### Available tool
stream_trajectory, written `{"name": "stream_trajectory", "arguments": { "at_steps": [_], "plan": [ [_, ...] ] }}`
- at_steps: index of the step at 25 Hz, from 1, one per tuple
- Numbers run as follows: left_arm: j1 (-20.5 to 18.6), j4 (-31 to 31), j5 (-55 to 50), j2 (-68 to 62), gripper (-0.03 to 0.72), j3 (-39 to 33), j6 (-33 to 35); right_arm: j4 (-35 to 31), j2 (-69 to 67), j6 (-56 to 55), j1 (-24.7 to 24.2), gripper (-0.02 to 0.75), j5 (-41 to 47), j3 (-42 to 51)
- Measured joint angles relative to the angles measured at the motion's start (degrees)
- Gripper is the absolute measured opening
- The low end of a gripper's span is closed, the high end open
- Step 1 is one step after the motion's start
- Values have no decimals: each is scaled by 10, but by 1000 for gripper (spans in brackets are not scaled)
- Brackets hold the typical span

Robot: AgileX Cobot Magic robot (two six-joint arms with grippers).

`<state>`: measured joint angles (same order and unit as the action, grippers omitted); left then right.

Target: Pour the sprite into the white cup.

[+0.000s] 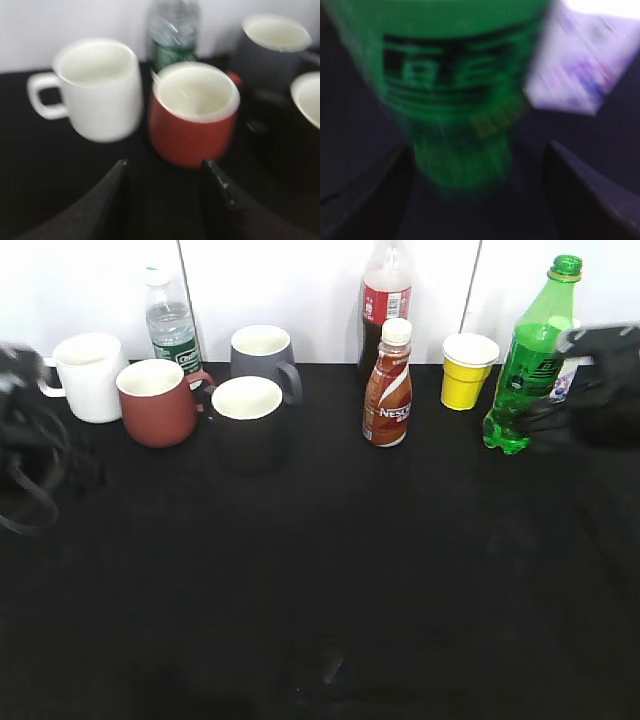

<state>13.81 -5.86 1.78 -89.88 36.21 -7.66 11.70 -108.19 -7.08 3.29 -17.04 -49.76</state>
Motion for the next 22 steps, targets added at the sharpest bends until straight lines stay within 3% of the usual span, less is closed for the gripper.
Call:
{"name": "stream_trajectory", "arguments": {
  "at_steps": [2,5,8,13,17,22],
  "plan": [
    [19,21,-173,0,444,44,0,-11,79,-9,8,596,190,0],
    [34,40,-459,0,447,122,0,-87,160,29,46,594,475,-17],
    [34,54,-678,30,445,158,3,-160,243,77,59,589,672,-37],
    [35,79,-712,387,443,159,3,-155,538,86,60,577,774,-41],
    [36,23,-715,676,445,134,10,-108,750,65,60,576,804,-37],
    [36,17,-689,795,458,1,35,-103,923,52,60,575,849,123]
  ]
}}
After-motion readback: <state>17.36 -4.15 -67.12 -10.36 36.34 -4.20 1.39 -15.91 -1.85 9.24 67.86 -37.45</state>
